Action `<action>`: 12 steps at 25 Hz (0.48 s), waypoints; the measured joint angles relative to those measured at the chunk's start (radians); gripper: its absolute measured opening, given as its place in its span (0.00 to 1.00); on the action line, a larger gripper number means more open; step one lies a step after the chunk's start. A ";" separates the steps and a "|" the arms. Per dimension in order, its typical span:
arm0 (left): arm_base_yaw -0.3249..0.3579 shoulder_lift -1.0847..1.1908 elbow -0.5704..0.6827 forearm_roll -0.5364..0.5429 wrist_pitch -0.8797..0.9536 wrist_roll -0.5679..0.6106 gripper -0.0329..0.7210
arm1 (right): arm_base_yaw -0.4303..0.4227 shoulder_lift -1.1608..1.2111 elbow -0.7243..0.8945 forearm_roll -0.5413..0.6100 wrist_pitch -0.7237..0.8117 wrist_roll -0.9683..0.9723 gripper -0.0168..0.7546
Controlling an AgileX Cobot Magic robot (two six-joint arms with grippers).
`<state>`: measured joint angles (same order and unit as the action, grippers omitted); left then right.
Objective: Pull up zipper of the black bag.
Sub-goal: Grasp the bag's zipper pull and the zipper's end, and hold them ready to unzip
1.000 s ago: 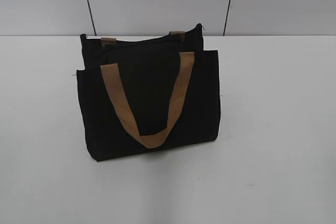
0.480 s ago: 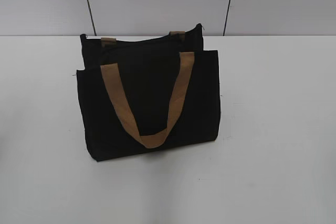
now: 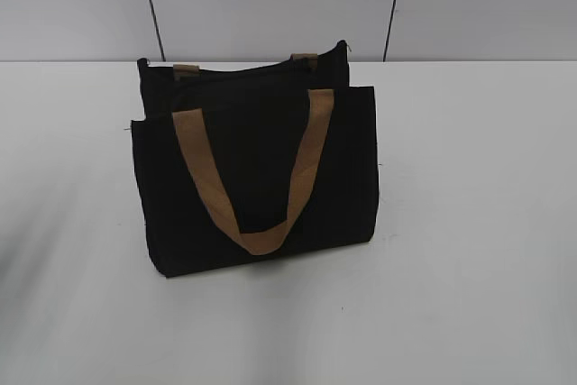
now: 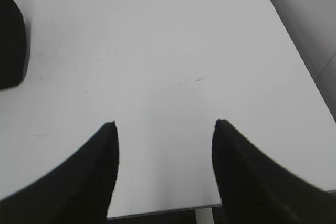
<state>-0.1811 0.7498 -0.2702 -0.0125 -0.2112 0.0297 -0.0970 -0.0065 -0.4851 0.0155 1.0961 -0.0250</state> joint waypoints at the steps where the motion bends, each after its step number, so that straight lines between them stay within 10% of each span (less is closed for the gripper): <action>1: -0.002 0.021 0.000 0.000 -0.010 -0.004 0.37 | 0.000 0.000 0.000 0.000 0.000 0.000 0.60; 12: -0.195 0.392 0.052 0.005 -0.290 -0.009 0.37 | 0.000 0.000 0.000 0.001 0.000 0.000 0.60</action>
<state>-0.3758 1.1418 -0.2186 -0.0074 -0.5007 0.0209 -0.0970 -0.0065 -0.4851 0.0166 1.0961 -0.0250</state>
